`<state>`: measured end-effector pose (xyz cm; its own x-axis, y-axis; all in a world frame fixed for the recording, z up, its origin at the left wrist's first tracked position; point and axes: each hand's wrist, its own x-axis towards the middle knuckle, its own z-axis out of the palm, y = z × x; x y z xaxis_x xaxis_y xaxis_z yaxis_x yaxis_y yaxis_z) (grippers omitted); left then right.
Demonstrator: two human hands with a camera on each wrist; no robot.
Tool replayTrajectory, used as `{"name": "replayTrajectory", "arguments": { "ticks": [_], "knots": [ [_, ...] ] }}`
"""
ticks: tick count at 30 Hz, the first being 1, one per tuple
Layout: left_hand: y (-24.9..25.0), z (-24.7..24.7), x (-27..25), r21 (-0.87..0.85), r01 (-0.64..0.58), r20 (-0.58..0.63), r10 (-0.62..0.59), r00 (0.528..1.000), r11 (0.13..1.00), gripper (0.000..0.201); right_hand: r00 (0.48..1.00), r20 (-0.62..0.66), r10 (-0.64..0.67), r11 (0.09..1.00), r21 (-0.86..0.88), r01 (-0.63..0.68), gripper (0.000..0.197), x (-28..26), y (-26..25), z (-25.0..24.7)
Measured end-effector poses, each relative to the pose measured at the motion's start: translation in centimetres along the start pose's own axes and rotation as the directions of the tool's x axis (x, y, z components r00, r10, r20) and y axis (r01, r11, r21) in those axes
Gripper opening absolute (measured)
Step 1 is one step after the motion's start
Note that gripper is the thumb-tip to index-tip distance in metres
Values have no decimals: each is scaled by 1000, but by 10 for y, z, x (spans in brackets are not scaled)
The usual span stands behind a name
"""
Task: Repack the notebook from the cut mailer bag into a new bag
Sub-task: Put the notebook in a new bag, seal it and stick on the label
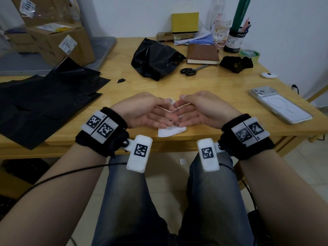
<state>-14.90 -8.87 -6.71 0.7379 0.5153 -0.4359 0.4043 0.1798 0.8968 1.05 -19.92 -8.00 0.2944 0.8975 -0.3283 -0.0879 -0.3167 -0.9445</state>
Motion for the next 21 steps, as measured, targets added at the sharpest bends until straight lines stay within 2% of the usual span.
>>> {"name": "replayTrajectory", "arguments": {
  "ticks": [2, 5, 8, 11, 13, 15, 18, 21],
  "knots": [
    [0, 0, 9, -53, 29, -9, -29, 1000, 998, 31, 1000, -7, 16, 1000, 5, -16, 33, 7, 1, 2],
    [3, -6, 23, -216, 46, -72, -63, 995, 975, 29, 999, -54, 4, 994, 113, 2, 32, 19, 1, -1],
    [7, -13, 34, -297, -38, -186, -18, 982, 954, 29, 991, -126, -48, 981, 179, 70, 36, 29, 0, -6],
    [3, -13, 37, -301, -91, -225, 22, 974, 949, 30, 987, -140, -84, 979, 171, 108, 33, 31, 3, -7],
    [-3, -14, 35, -311, -102, -220, 33, 975, 945, 29, 987, -132, -90, 979, 168, 112, 31, 26, 7, -8],
    [-8, -15, 30, -307, -86, -195, 26, 980, 948, 27, 996, -70, -50, 986, 154, 60, 30, 18, 10, -8],
    [-12, -14, 19, -246, -10, -129, -22, 991, 969, 26, 998, 31, 47, 997, 64, -48, 31, 4, 10, -7],
    [-11, -11, 10, -172, 63, -92, -80, 993, 983, 27, 995, 32, 95, 995, -25, -94, 34, -3, 9, -4]
  ]
}}
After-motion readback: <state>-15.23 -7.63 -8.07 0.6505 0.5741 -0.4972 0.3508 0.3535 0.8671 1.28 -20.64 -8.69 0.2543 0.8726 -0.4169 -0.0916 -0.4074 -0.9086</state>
